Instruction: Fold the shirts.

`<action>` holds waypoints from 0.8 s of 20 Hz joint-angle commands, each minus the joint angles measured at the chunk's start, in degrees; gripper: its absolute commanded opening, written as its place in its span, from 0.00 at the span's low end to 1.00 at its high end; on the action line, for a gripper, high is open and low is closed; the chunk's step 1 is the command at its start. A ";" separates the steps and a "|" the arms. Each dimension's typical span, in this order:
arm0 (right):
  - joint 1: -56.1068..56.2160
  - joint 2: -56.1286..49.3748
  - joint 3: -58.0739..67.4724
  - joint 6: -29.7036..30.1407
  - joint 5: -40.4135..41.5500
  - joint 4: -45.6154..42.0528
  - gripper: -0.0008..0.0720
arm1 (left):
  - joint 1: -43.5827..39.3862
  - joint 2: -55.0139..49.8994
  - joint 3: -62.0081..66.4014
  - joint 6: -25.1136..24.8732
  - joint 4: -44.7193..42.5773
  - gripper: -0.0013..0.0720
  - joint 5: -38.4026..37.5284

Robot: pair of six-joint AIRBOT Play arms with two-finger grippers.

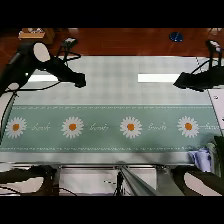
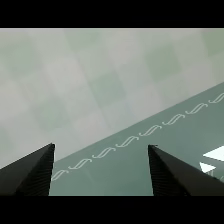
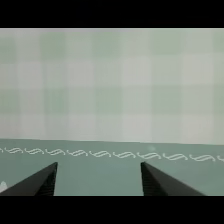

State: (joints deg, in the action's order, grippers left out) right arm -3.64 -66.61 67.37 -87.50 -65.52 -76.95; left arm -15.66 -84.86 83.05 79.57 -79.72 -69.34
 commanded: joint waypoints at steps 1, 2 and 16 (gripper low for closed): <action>4.66 -0.44 0.17 0.09 -0.72 -0.28 0.83 | -1.79 -0.35 0.04 2.19 -1.79 1.00 -2.49; 5.09 -0.28 0.17 0.63 -0.76 -0.15 0.83 | -1.77 -0.35 0.04 2.16 -1.90 1.00 -2.71; 5.25 -0.20 0.17 1.16 2.58 -1.62 0.82 | -1.73 -0.39 0.02 2.16 -1.92 1.00 -2.73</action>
State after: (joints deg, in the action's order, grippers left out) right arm 1.56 -66.85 67.48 -86.39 -63.20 -78.56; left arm -17.39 -85.21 83.05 81.71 -81.65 -72.01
